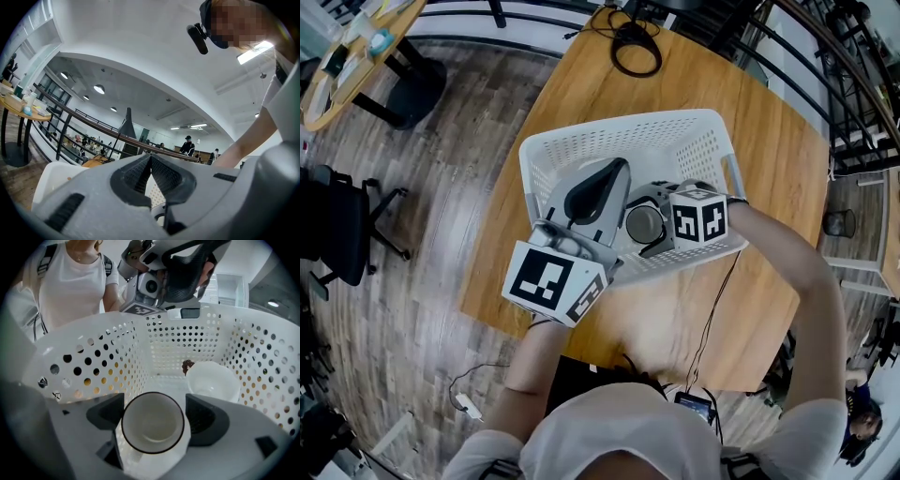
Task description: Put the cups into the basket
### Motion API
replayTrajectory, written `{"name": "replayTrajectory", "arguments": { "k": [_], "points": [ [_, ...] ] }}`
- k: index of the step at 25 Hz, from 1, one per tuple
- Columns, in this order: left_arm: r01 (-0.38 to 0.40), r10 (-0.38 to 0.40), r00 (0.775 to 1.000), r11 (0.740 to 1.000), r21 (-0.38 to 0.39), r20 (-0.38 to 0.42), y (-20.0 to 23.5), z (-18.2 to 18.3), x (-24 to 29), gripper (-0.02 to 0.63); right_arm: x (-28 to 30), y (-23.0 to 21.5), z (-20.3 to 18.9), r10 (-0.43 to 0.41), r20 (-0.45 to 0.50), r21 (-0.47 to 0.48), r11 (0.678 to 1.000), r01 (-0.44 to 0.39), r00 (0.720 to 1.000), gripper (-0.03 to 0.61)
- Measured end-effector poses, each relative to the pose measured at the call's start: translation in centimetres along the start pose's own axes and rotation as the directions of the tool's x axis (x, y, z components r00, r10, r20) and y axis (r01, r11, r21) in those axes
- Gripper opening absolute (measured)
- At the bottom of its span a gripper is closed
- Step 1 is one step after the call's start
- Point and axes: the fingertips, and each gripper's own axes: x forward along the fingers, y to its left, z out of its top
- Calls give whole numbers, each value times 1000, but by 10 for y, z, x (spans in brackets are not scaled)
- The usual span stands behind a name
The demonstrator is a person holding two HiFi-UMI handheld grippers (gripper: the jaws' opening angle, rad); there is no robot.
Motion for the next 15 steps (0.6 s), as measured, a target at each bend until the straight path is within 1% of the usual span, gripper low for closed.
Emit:
{"name": "replayTrajectory", "arguments": {
  "k": [3,5,7,9,11,15],
  "points": [
    [0,0,1000,1000,5,0,0,0,0,9,-7,2,6,22,6,17,1000,-22,1000,384],
    [4,-4,1000,1000,4,4,-1,2,0,9,-17,-2,15,2,33,25,1000,-3,999,383],
    [8,-8,1000,1000,4,13,-2,6,-1,9,-30,-7,28,-36,82,61,998,31,996,383],
    [14,-14,1000,1000,5,23,-6,10,-3,9,-44,-14,42,-91,126,95,992,79,988,383],
    [24,-24,999,1000,6,34,-13,16,-5,9,-59,-22,56,-163,152,104,983,149,975,383],
    [65,-66,996,998,27,58,-32,30,-7,9,-91,-31,71,-307,161,135,948,288,938,383]
  ]
}}
